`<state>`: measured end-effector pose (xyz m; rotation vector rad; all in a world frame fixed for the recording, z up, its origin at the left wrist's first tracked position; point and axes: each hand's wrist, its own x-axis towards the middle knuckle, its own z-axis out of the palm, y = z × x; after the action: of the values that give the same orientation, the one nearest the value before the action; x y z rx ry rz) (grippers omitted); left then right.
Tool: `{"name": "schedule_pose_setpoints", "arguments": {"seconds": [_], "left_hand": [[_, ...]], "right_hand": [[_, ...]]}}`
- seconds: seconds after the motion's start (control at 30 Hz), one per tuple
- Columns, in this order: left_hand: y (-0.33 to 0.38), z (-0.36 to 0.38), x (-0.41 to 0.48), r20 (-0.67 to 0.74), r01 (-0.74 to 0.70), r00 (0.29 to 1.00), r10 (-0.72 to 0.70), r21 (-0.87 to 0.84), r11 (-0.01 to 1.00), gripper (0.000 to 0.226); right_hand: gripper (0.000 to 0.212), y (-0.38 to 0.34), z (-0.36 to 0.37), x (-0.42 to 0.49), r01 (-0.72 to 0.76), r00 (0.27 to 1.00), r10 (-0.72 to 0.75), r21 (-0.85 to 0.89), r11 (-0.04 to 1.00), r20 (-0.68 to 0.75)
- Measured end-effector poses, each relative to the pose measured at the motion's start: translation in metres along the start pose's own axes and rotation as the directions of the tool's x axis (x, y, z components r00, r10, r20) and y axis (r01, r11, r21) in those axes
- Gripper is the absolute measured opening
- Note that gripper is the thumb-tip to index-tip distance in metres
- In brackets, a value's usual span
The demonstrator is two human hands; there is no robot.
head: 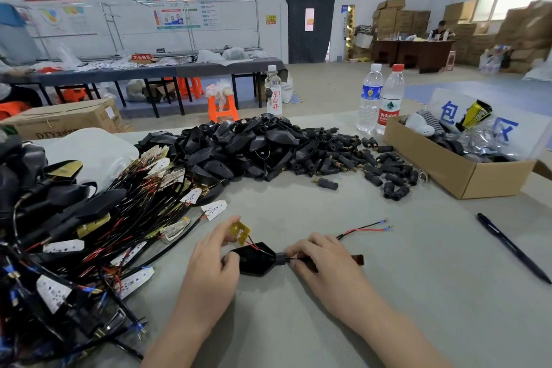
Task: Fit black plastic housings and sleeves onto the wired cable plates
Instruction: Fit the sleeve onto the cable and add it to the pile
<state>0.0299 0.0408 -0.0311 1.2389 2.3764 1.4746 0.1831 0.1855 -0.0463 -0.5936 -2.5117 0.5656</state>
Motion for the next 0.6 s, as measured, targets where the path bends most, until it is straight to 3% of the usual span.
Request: {"name": "schedule_pose_setpoints", "arguments": {"seconds": [0.17,0.37,0.6], "left_hand": [[-0.0054,0.0007,-0.0004,-0.018,0.041,0.999,-0.043,-0.122,0.992,0.047],[-0.0079,0.0027,0.0018,-0.067,0.001,0.998,-0.011,-0.152,0.988,0.031],[-0.0088,0.0037,0.0055,-0.051,-0.025,0.999,0.015,-0.219,0.975,0.045]], "right_hand": [[0.018,-0.0014,-0.0001,-0.0009,-0.005,1.000,0.005,0.012,1.000,0.003],[0.016,-0.0008,-0.0016,-0.0024,-0.012,1.000,0.011,0.020,1.000,0.017],[0.018,0.0013,-0.0022,-0.0025,-0.008,1.000,0.008,0.035,0.999,0.020]]}}
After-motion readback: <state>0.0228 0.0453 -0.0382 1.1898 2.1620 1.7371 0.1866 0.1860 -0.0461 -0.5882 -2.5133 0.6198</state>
